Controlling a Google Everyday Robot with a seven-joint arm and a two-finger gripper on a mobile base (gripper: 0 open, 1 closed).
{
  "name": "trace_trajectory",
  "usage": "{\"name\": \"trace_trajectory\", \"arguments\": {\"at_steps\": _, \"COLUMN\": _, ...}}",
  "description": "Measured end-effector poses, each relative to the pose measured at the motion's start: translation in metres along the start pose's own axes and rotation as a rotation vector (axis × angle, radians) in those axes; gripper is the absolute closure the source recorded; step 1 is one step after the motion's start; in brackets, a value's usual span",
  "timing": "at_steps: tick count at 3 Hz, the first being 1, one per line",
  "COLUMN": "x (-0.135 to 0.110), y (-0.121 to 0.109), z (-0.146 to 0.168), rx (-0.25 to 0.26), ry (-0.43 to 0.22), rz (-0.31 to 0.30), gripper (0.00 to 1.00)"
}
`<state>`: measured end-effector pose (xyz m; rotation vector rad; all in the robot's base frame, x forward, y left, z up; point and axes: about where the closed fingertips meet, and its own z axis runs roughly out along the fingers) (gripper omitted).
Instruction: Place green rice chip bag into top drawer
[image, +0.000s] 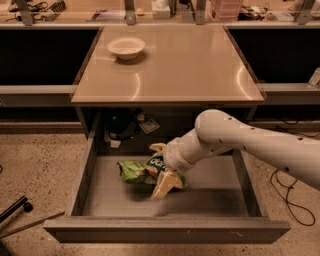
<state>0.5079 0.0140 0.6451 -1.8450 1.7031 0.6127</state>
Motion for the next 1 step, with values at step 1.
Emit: {"name": "trace_trajectory", "arguments": {"at_steps": 1, "x": 0.0000, "y": 0.0000, "z": 0.0000, "rx": 0.000, "ry": 0.000, "rz": 0.000, "gripper": 0.00}}
